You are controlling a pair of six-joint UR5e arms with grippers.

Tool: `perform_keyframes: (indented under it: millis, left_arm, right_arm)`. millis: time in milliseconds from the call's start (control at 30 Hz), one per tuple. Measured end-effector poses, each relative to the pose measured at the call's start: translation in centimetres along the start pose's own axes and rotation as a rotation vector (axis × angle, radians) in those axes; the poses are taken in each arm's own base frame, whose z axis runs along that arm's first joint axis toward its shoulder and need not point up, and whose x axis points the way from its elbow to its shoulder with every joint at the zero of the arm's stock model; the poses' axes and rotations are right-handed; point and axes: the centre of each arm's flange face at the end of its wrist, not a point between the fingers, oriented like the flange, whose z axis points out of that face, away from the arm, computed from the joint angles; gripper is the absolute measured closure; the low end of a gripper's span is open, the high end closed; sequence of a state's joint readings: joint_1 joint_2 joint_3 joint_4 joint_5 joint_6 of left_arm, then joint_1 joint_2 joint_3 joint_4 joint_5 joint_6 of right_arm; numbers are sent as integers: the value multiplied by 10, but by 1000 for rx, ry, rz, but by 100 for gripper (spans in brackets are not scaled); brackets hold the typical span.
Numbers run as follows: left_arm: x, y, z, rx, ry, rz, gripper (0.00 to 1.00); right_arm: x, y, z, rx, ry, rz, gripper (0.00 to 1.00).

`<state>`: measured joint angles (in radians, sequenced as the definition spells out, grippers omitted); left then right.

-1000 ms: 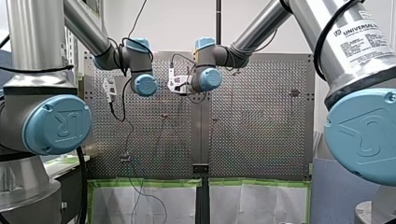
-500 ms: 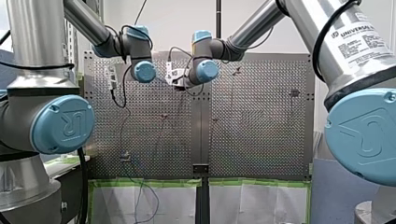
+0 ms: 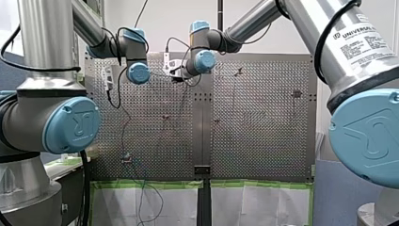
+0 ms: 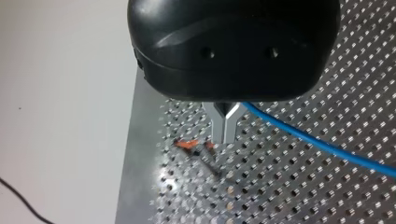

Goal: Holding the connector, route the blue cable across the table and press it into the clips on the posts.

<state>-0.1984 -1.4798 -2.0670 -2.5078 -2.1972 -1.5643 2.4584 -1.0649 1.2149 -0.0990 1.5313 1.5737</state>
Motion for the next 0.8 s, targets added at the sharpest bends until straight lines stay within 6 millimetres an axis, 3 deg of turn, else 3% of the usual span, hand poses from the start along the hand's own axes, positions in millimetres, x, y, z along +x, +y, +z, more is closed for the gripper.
perform_keyframes:
  millis: [400,800]
  left_arm:
    - [-8,20,44,3,17,43,100]
    - [-8,31,100,5,8,26,100]
  right_arm:
    - [18,-13,27,63,61,-23,100]
    - [35,-5,48,64,116,-30,100]
